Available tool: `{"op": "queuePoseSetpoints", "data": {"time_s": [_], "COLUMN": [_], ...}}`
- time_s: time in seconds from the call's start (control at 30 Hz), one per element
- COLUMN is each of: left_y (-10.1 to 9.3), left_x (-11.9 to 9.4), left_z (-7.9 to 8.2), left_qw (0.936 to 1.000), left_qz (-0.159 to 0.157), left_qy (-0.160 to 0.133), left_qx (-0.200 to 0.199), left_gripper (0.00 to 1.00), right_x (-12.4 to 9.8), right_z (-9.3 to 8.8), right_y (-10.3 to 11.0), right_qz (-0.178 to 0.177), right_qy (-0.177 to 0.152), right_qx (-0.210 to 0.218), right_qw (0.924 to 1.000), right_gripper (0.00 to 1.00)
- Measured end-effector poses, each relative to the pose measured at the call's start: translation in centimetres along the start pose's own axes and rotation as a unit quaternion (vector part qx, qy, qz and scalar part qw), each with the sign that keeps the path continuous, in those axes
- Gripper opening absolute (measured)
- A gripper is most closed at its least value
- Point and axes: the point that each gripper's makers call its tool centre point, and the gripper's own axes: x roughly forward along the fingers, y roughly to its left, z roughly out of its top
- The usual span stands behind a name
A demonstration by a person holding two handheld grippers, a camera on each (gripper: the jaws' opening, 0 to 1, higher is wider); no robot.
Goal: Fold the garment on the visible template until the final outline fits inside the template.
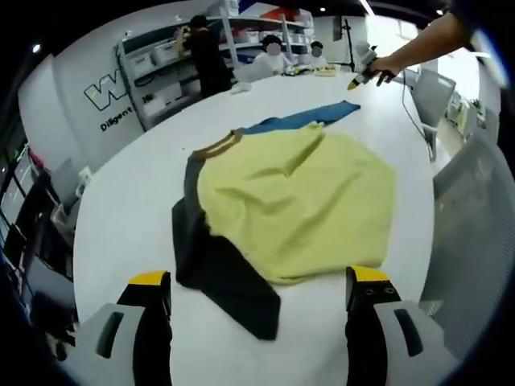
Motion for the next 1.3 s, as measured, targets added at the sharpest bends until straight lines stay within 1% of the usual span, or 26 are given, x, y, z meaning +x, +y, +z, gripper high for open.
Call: {"op": "queuePoseSetpoints", "data": {"time_s": [0.07,0.1,0.17,0.2,0.27,0.37,0.43,0.57,0.7,0.87,0.93,0.97,1.07,1.2,1.23,1.3], "left_y": [0.1,0.3,0.6,1.0,1.5,1.9,2.2,2.4,2.2,1.7,1.7,1.6,1.5,1.3,1.3,1.2], "left_x": [-0.2,-0.3,-0.4,-0.5,-0.6,-0.7,-0.7,-0.5,-0.3,-0.3,-0.1,-0.1,0.2,0.7,0.9,1.1], "left_z": [-0.2,-0.4,-0.7,-0.9,-1.3,-1.7,-2.2,-3.0,-3.9,-4.2,-4.1,-4.1,-4.1,-4.4,-4.5,-4.6], "left_qw": [1.0000,1.0000,1.0000,0.9999,0.9996,0.9992,0.9990,0.9979,0.9978,0.9977,0.9983,0.9985,0.9987,0.9992,0.9993,0.9993], "left_qz": [0.000,0.001,0.005,0.010,0.015,0.020,0.023,0.025,0.021,0.009,0.010,0.010,0.005,-0.002,-0.001,-0.003], "left_qy": [-0.001,-0.001,-0.001,-0.001,-0.003,-0.003,0.000,0.001,0.009,0.014,0.011,0.011,0.012,0.020,0.020,0.021], "left_qx": [-0.001,-0.003,-0.007,-0.014,-0.026,-0.034,-0.038,-0.059,-0.062,-0.065,-0.056,-0.053,-0.050,-0.036,-0.031,-0.031], "left_gripper": [0.86,0.86,0.86,0.86,0.86,0.86,0.85,0.83,0.80,0.68,0.69,0.69,0.64,0.55,0.54,0.53], "right_x": [-0.3,-0.4,-0.8,-1.2,-1.8,-2.4,-3.0,-4.5,-5.6,-6.7,-7.2,-7.4,-8.3,-9.5,-10.0,-10.8], "right_z": [0.7,0.9,1.7,2.2,2.9,3.6,4.4,5.2,5.6,6.1,6.2,6.3,6.2,6.1,6.3,6.6], "right_y": [0.7,1.0,2.0,2.5,2.9,3.3,3.7,4.9,5.5,6.1,6.6,7.0,8.2,9.9,10.6,11.2], "right_qz": [0.016,0.020,0.039,0.045,0.047,0.059,0.068,0.089,0.098,0.113,0.123,0.129,0.149,0.170,0.179,0.187], "right_qy": [-0.013,-0.015,-0.031,-0.041,-0.052,-0.063,-0.079,-0.100,-0.111,-0.127,-0.133,-0.138,-0.146,-0.149,-0.153,-0.159], "right_qx": [-0.004,-0.005,-0.003,-0.014,-0.036,-0.039,-0.043,-0.055,-0.068,-0.070,-0.072,-0.076,-0.091,-0.098,-0.106,-0.107], "right_qw": [0.9998,0.9997,0.9988,0.9980,0.9969,0.9955,0.9936,0.9895,0.9867,0.9830,0.9808,0.9791,0.9737,0.9692,0.9660,0.9635], "right_gripper": [0.28,0.32,0.40,0.43,0.45,0.50,0.52,0.59,0.61,0.64,0.66,0.68,0.71,0.75,0.76,0.77]}}
